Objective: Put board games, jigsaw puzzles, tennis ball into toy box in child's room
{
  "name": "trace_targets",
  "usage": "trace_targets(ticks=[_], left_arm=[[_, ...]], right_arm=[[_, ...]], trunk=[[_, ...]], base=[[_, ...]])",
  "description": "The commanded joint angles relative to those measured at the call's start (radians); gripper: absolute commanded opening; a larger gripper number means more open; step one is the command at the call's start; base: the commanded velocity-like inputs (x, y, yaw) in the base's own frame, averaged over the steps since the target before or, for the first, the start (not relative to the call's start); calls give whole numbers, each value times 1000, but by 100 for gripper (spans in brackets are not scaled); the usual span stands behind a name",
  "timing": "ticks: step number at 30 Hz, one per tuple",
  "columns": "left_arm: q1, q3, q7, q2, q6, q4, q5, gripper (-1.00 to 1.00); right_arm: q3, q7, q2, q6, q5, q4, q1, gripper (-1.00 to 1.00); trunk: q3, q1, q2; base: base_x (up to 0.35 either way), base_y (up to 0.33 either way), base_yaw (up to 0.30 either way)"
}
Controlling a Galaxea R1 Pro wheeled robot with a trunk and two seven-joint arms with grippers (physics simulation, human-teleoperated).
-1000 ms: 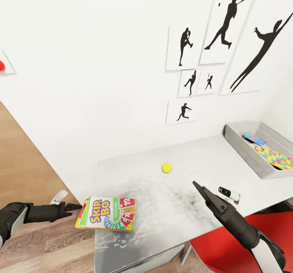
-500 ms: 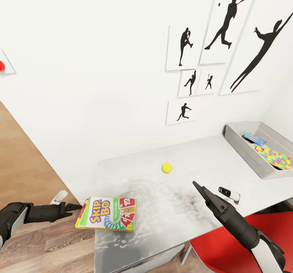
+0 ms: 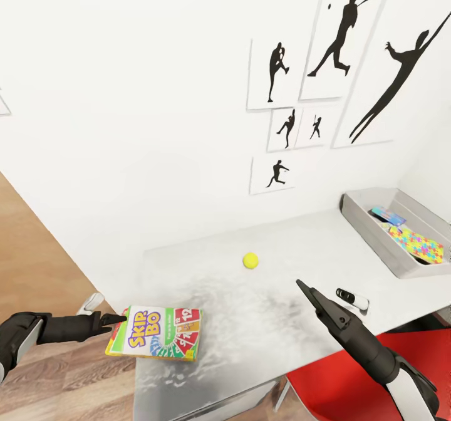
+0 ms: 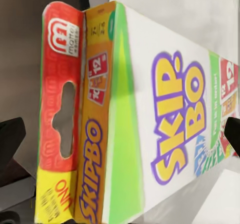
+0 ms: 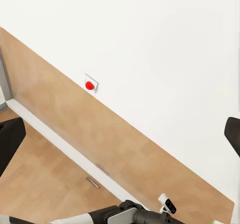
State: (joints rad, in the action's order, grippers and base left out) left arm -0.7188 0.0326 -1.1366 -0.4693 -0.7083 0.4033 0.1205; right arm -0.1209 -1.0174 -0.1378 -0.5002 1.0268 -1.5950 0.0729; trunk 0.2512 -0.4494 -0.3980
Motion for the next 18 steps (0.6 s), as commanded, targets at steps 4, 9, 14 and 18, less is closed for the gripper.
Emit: trace_targets(ticks=[4, 9, 14, 18], left_arm=[[-1, 1, -8, 0, -6, 0, 2, 100], [-1, 1, -13, 0, -5, 0, 2, 100], [-1, 1, -14, 0, -5, 0, 2, 100], [-1, 1, -14, 0, -5, 0, 2, 100]], right_arm=[[2, 0, 0, -8, 7, 0, 1, 100], [4, 0, 0, -8, 7, 0, 1, 100], [5, 0, 0, -8, 7, 1, 1, 100], [6, 0, 0, -8, 7, 1, 1, 100]], trunk=[[2, -1, -2], [2, -1, -2], [2, -1, -2], [2, -1, -2]], base=[[16, -78, 0], [5, -24, 0], [1, -6, 0], [0, -1, 0]])
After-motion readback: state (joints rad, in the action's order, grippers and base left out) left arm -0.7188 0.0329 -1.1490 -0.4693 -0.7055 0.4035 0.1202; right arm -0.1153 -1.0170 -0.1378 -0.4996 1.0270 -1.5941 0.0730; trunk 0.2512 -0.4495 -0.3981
